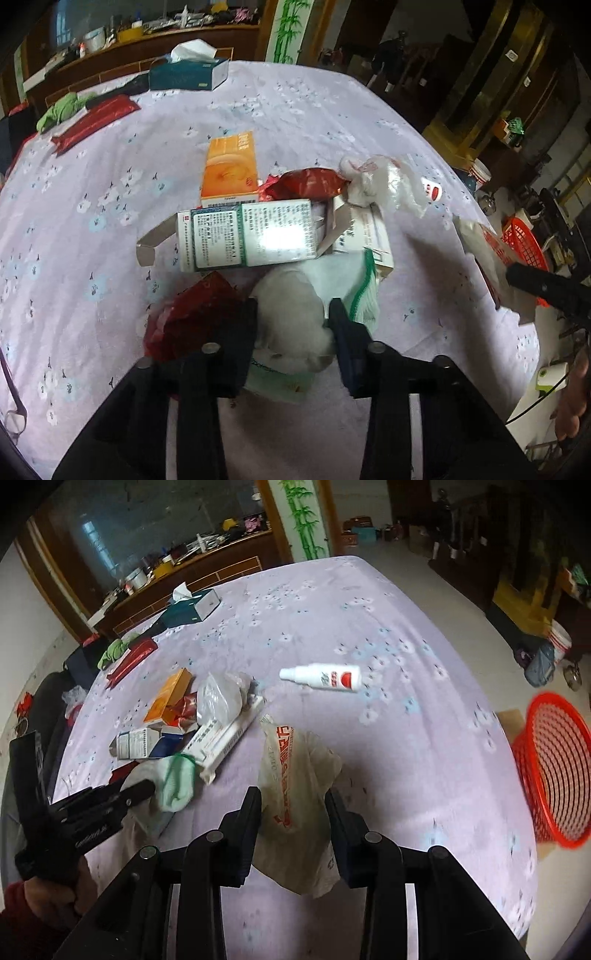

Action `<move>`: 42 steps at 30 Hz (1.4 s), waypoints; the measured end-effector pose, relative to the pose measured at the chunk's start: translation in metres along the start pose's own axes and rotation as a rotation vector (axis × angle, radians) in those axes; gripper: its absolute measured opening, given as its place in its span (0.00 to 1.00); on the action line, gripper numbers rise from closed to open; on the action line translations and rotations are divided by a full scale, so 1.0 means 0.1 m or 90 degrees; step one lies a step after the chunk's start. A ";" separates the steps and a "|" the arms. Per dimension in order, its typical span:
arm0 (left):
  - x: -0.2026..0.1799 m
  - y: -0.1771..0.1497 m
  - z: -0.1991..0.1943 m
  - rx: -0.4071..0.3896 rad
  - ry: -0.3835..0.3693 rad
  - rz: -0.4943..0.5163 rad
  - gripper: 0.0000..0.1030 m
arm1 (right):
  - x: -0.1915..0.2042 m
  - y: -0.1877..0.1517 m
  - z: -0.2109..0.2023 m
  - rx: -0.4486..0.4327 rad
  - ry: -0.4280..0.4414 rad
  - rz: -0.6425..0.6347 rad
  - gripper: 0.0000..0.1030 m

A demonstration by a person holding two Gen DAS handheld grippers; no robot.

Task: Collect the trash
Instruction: 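Carry both items to the red basket and open the right gripper over it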

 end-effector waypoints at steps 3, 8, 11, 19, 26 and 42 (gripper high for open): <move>-0.06 -0.03 -0.09 -0.010 -0.005 0.011 0.28 | 0.00 -0.11 -0.11 -0.011 -0.006 0.009 0.37; -0.24 -0.07 -0.27 -0.031 -0.022 0.044 0.28 | -0.01 -0.21 -0.20 -0.017 -0.014 0.025 0.37; -0.37 -0.05 -0.41 -0.051 -0.025 0.077 0.28 | -0.02 -0.24 -0.25 -0.024 -0.014 0.045 0.37; -0.61 0.08 -0.62 -0.088 -0.035 0.117 0.28 | -0.07 -0.31 -0.39 -0.045 -0.014 0.059 0.37; -1.01 0.11 -0.58 -0.097 -0.057 0.132 0.28 | -0.37 -0.29 -0.56 -0.060 -0.014 0.071 0.37; -2.36 0.09 -0.21 -0.063 -0.117 0.256 0.28 | -1.49 -0.56 -0.99 -0.103 -0.060 0.185 0.37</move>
Point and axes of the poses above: each gripper's, at about its wrist camera, not at the fingertips, and z roughly the way its jaws point, x to its left, y to its top, the point moved 3 cm from there along z, roughly the way its jaws point, and after that the axes turned 9 degrees about -y, right-handed, at the moved point
